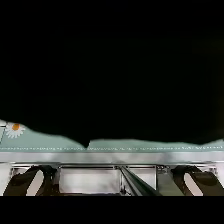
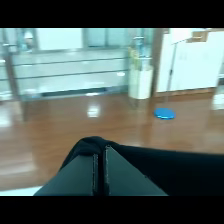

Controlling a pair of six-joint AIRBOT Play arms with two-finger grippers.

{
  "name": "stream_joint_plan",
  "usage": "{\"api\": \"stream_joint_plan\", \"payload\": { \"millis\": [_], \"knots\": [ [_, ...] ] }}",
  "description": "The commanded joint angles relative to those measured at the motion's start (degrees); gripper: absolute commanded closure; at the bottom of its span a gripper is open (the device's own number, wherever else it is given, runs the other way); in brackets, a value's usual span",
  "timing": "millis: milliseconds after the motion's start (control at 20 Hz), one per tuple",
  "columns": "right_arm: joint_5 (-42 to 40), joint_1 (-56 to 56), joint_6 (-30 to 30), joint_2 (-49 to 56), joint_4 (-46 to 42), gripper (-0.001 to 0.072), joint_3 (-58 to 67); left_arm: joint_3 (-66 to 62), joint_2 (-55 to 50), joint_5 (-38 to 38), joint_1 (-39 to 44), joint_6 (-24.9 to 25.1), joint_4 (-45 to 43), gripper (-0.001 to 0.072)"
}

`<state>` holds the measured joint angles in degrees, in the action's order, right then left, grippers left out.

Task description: Fold the shirts.

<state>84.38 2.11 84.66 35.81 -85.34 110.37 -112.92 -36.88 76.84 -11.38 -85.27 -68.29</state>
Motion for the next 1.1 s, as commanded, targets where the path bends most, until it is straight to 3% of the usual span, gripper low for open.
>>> {"api": "stream_joint_plan", "payload": {
  "millis": [0, 150, 300, 550, 700, 800, 1050],
  "knots": [
    [3.5, -5.0, 2.5, -2.9, -9.5, 0.0688, -5.2, 2.8, 3.8, 7.0, 7.4, -4.6, -13.9, 0.0691],
    [1.9, -5.4, 4.6, -1.4, -8.7, 0.069, -13.6, 9.9, 3.3, 6.9, 7.4, -6.1, -14.6, 0.0691],
    [-3.8, -5.4, 4.5, 3.8, -2.2, 0.069, -22.8, 20.2, 0.0, 1.9, 7.4, -8.6, -14.7, 0.0692],
    [-12.2, -5.4, 2.7, 25.2, -0.6, 0.069, -26.2, 31.7, -18.2, -10.3, 7.4, -9.1, -11.6, 0.0691],
    [-20.5, -4.4, 2.8, 39.5, 2.6, 0.0691, -25.6, 30.6, -33.7, -20.1, 7.4, -9.1, -8.7, 0.0691],
    [-23.9, -0.8, 2.7, 49.2, 10.4, 0.069, -22.3, 27.0, -44.6, -23.5, 7.4, -9.1, -7.1, 0.0691],
    [-21.5, 4.8, 1.1, 68.0, 21.7, 0.0689, -7.4, 15.4, -63.8, -22.9, 7.3, -9.2, -5.0, 0.0691]
  ]
}}
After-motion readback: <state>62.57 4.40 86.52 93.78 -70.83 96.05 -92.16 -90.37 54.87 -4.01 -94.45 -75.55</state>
